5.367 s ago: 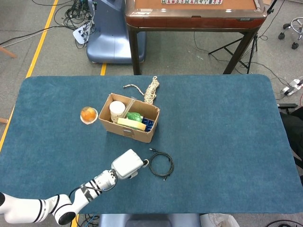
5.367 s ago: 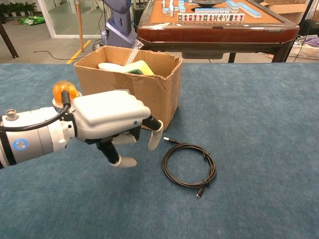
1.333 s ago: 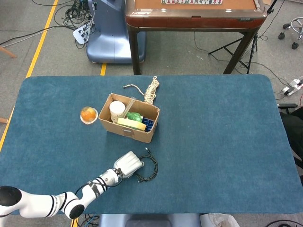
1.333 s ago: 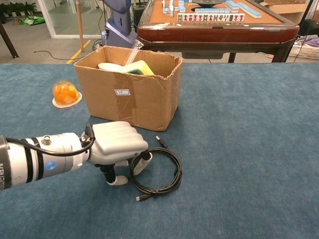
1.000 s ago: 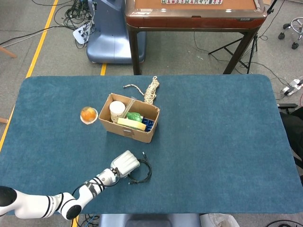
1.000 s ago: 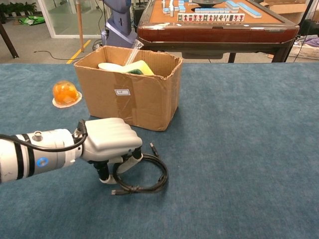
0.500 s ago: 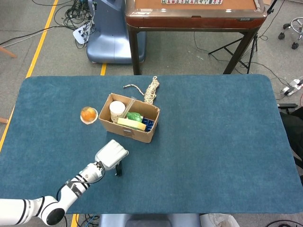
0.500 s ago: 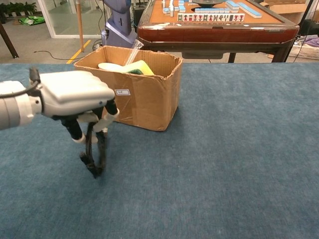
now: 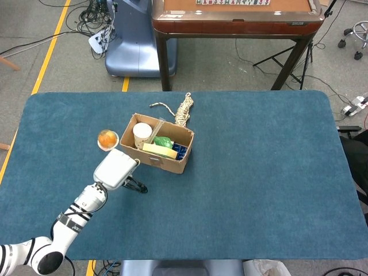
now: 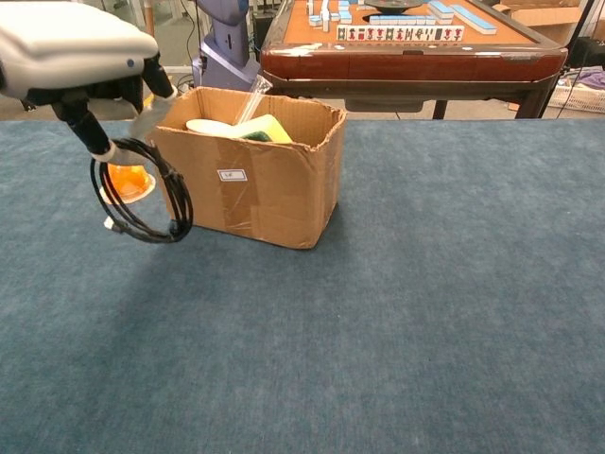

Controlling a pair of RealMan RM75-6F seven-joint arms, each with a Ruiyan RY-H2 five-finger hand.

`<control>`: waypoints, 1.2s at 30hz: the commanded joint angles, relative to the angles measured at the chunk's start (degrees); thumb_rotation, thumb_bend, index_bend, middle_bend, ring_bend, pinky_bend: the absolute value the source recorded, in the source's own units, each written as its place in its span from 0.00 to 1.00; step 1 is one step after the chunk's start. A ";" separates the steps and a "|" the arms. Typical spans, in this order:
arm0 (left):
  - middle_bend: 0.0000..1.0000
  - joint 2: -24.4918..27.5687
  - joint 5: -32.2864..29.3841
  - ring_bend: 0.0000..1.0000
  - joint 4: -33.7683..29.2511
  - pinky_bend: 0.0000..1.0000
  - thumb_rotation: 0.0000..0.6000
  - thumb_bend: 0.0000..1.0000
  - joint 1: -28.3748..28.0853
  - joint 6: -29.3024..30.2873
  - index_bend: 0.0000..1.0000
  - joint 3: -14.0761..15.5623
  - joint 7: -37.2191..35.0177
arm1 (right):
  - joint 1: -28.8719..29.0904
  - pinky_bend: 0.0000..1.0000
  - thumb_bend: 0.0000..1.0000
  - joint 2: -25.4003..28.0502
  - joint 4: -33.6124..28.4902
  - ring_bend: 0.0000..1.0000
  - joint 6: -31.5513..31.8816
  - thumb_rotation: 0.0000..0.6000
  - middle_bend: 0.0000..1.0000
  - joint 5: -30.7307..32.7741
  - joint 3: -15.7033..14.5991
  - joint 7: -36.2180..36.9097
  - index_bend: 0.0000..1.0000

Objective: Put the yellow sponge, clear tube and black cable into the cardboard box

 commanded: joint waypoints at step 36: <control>0.97 -13.94 -17.05 0.93 13.31 1.00 1.00 0.22 -14.42 10.35 0.73 -13.40 15.44 | 1.40 0.19 0.14 0.28 -0.34 0.09 -1.58 1.00 0.25 -0.66 -0.97 -0.79 0.27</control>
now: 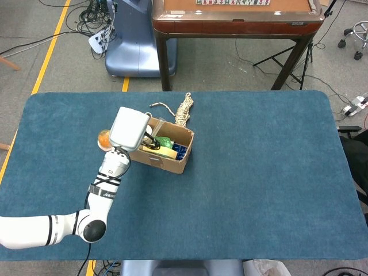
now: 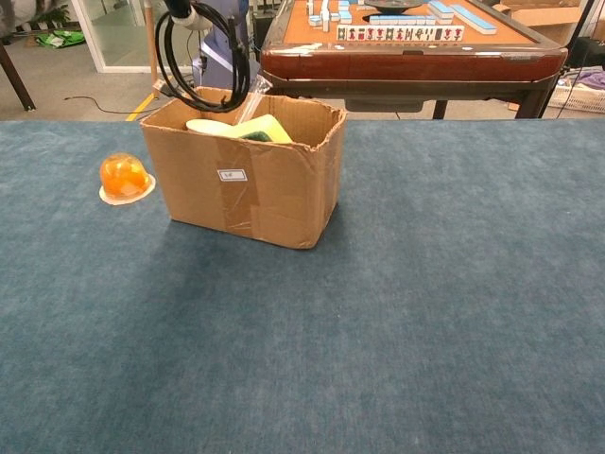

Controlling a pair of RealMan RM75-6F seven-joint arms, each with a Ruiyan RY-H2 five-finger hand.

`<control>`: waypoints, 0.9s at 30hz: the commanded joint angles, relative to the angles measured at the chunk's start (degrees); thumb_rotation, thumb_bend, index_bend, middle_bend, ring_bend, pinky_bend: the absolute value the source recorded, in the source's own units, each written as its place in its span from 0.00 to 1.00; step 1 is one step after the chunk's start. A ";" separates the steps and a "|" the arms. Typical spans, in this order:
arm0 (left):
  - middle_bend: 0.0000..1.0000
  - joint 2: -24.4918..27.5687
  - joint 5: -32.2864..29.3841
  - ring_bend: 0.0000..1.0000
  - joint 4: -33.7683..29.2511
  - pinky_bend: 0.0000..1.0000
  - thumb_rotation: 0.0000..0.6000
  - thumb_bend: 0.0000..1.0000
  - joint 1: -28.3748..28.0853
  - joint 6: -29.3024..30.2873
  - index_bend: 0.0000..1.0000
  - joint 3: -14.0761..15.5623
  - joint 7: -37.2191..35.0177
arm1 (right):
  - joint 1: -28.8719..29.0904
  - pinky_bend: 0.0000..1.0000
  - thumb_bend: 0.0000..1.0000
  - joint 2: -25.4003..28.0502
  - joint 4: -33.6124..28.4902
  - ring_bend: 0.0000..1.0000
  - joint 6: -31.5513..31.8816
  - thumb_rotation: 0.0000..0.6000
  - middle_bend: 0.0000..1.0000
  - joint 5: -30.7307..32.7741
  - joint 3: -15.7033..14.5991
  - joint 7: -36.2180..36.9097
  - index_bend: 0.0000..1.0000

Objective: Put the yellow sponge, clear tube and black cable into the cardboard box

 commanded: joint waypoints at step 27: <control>0.96 -7.21 1.72 0.92 10.15 1.00 1.00 0.22 -2.83 -2.94 0.22 3.32 -2.02 | 0.40 0.19 0.14 0.06 0.23 0.09 -0.14 1.00 0.25 -0.10 -0.43 0.42 0.27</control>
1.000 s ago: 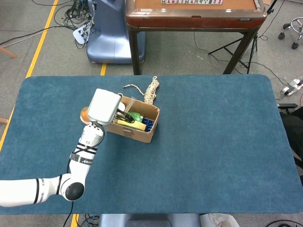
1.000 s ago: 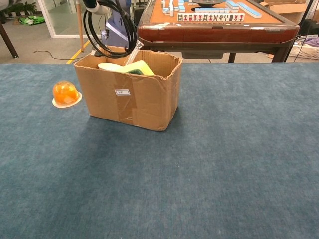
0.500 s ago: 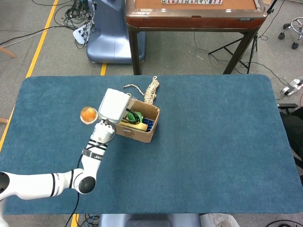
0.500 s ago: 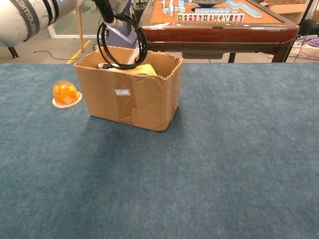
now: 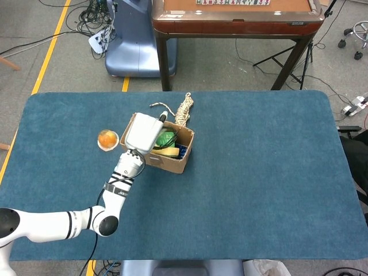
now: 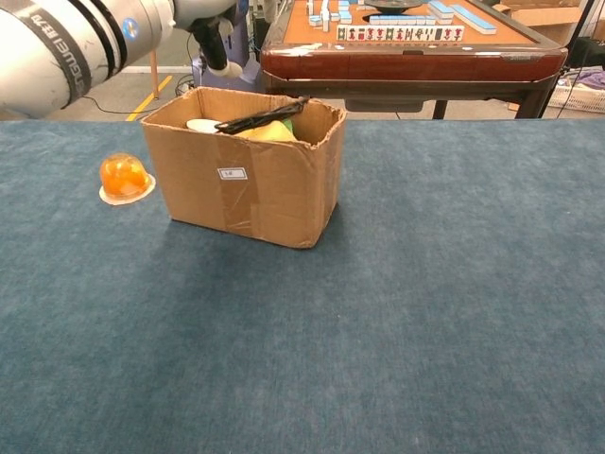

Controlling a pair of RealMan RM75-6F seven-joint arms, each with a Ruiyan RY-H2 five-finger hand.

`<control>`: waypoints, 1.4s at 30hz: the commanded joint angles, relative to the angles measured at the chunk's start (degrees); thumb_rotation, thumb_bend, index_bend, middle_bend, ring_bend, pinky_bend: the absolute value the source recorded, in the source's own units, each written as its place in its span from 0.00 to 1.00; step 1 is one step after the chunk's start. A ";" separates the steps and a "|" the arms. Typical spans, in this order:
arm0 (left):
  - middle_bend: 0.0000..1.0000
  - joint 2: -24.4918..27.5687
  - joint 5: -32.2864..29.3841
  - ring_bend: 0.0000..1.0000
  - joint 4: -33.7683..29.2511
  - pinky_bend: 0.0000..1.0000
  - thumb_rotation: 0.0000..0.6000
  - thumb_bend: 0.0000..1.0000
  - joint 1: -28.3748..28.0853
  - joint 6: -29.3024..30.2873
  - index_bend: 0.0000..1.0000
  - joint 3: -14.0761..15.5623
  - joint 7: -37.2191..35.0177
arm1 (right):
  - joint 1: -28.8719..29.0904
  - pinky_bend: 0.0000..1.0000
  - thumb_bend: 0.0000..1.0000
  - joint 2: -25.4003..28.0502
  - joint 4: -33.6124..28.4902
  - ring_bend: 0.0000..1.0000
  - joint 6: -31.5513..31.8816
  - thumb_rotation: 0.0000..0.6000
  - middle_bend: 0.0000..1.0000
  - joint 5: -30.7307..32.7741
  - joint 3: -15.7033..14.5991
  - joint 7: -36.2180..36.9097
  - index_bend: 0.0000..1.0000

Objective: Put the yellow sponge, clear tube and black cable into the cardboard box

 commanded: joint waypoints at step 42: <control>0.30 18.87 38.30 0.36 -15.89 0.60 1.00 0.22 34.45 21.31 0.24 24.50 -17.05 | 9.07 0.19 0.14 -2.37 -3.20 0.09 -12.26 1.00 0.25 -4.46 -2.60 -16.54 0.27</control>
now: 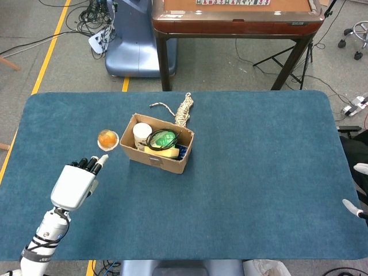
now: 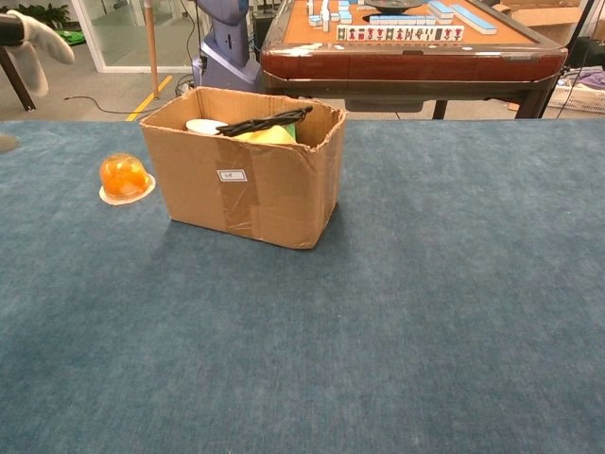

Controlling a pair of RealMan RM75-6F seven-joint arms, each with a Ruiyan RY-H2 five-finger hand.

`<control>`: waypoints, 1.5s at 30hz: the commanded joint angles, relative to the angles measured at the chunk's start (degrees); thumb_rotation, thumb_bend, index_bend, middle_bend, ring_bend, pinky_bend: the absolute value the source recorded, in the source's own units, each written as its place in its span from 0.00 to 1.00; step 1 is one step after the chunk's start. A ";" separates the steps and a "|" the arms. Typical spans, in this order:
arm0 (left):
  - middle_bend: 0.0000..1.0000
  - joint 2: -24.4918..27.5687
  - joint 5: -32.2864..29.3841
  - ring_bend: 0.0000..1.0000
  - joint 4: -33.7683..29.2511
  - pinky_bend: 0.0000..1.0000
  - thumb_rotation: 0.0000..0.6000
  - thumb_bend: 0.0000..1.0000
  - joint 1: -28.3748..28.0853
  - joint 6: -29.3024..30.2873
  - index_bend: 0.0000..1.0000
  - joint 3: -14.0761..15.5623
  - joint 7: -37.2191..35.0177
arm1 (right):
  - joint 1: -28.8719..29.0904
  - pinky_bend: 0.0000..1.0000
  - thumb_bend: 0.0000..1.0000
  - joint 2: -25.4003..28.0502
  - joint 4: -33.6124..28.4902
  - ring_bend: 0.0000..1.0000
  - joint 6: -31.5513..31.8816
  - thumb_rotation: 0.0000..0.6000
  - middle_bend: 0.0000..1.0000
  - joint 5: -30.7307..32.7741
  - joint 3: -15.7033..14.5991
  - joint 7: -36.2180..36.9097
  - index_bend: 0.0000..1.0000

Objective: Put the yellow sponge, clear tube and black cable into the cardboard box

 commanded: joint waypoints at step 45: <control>0.31 -1.55 6.14 0.32 21.90 0.42 1.00 0.22 26.18 7.30 0.28 -2.51 -28.93 | 8.76 0.19 0.14 -5.33 -1.62 0.13 -9.14 1.00 0.31 -1.06 -2.88 -10.94 0.32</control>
